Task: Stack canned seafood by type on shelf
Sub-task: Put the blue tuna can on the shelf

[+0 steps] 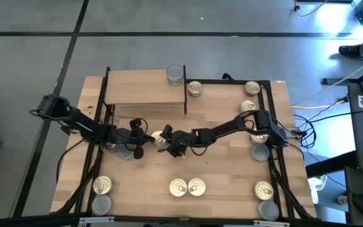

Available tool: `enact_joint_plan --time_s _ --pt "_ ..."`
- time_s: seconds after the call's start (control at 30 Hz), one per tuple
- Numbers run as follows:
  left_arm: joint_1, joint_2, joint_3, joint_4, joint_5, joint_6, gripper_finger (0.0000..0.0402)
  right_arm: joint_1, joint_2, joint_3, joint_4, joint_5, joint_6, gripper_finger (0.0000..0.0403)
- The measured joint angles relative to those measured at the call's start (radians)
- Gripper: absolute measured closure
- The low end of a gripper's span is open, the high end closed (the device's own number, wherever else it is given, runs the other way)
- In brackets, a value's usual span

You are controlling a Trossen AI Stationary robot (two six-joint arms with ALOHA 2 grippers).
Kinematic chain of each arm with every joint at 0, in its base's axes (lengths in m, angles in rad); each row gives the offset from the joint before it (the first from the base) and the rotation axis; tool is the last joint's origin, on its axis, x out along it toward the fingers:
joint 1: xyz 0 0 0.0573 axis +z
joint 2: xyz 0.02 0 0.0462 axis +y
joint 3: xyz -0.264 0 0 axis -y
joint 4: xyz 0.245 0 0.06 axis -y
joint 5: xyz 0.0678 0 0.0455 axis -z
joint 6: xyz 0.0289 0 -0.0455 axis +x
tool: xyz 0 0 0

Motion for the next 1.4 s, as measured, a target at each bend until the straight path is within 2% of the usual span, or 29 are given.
enact_joint_plan --time_s 0.27,0.47,0.8,1.23,1.4 --pt "0.000 0.000 0.000 -0.001 -0.010 0.004 0.0397 0.008 0.023 0.031 -0.007 -0.005 -0.003 0.0123" --pt "0.001 -0.001 -0.002 0.004 -0.030 0.002 0.0400 0.011 0.022 0.030 0.006 0.037 0.039 0.0199" --pt "0.000 -0.053 0.002 0.007 0.006 -0.007 0.0395 0.044 -0.029 0.031 -0.061 0.117 0.205 0.0199" --pt "-0.001 -0.187 0.004 -0.074 -0.009 0.007 0.0394 0.061 -0.251 0.026 -0.394 0.153 0.405 0.0203" --pt "-0.001 -0.185 0.004 -0.096 -0.013 -0.012 0.0394 0.061 -0.333 0.027 -0.416 0.225 0.408 0.0203"
